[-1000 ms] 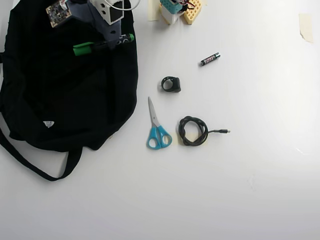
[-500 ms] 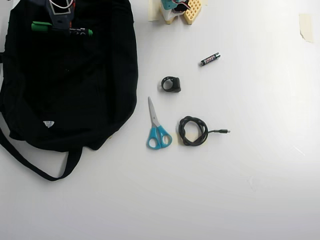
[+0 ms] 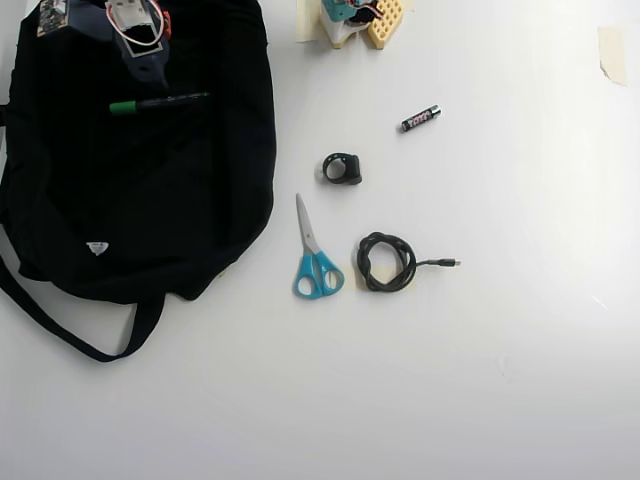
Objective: Put the green marker into the black bag
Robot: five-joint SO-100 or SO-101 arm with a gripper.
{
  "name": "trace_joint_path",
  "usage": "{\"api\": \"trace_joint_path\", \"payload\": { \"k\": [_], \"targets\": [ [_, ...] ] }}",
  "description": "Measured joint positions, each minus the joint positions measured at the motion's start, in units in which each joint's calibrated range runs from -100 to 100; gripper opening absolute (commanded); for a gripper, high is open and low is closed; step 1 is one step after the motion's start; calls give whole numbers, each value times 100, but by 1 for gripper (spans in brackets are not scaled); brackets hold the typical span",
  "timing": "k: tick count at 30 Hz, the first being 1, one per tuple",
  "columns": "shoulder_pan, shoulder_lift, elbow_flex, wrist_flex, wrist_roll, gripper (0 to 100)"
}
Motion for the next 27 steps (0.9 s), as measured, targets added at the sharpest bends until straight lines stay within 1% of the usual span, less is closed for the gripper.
{"api": "trace_joint_path", "payload": {
  "k": [2, 3, 4, 5, 7, 8, 10, 11, 12, 15, 18, 24, 27],
  "targets": [
    [-110, -839, -16, 404, -127, 22],
    [-206, -1121, -31, 498, -181, 20],
    [-610, -1586, -24, 885, -264, 13],
    [-985, -1876, -24, 1082, -425, 2],
    [-2109, -2316, -31, 1159, -503, 2],
    [-3049, -2441, -31, 1159, -503, 2],
    [-4034, -2466, -31, 1159, -508, 2],
    [-4967, -2466, -31, 1159, -508, 2],
    [-5356, -2557, -24, 1202, -571, 2],
    [-5731, -2806, 102, 1202, -713, 2],
    [-5900, -3113, 228, 1271, -689, 2],
    [-5981, -3811, 928, 1778, 0, 2],
    [-5915, -4317, 1352, 1803, 161, 2]
  ]
}}
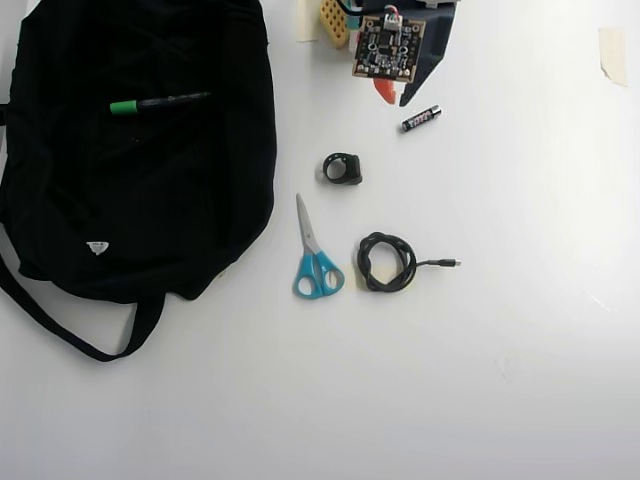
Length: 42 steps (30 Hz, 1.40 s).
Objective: Put the green marker into the black bag
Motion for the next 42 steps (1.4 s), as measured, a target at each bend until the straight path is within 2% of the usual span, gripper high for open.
{"api": "trace_joint_path", "payload": {
  "k": [6, 13, 18, 29, 42],
  "targets": [
    [-110, -1229, 1069, -206, 151, 2],
    [-375, -2856, 3467, -1632, 171, 2],
    [-463, -3960, 5102, -2404, 376, 2],
    [-485, -6285, 7280, -2508, 449, 2],
    [-360, -7513, 8451, -2353, 689, 2]
  ]
}}
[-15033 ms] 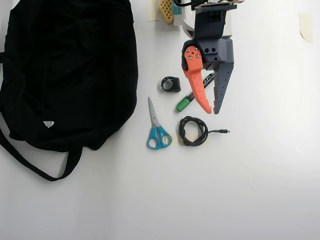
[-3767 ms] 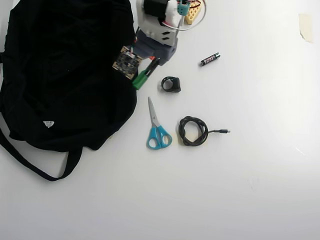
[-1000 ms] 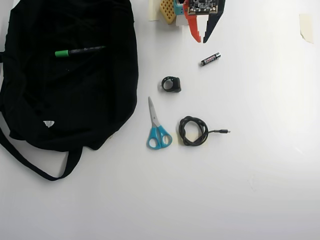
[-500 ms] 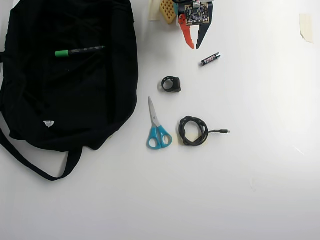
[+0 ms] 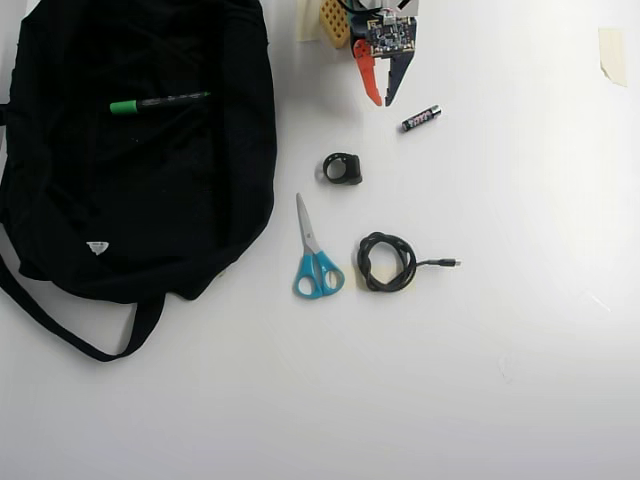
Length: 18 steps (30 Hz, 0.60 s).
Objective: Put the green marker into the black bag
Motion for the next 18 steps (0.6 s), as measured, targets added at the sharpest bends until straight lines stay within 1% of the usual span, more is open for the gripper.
{"api": "trace_joint_path", "payload": {
  "k": [14, 16, 18],
  "targets": [
    [7, -8, 126, 0, -10, 2],
    [7, -8, 322, -77, -10, 2],
    [7, -8, 841, -309, -10, 2]
  ]
}}
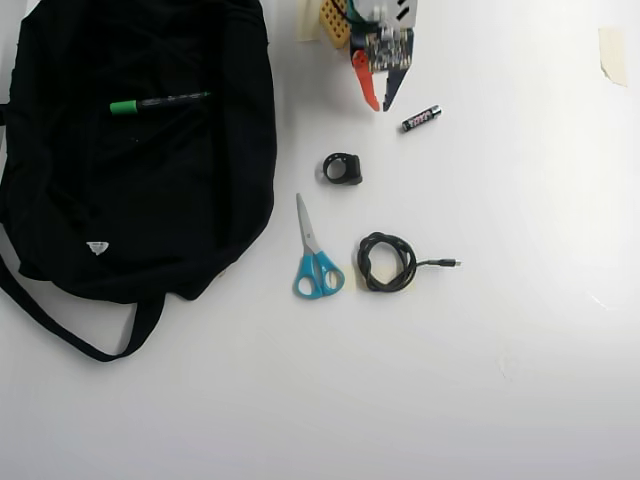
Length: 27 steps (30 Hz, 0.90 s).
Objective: Put the green marker into the black bag
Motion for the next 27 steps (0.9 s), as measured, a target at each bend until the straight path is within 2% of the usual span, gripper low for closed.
{"api": "trace_joint_path", "payload": {
  "k": [27],
  "targets": [
    [-29, -8, 173, -198, -10, 2]
  ]
}}
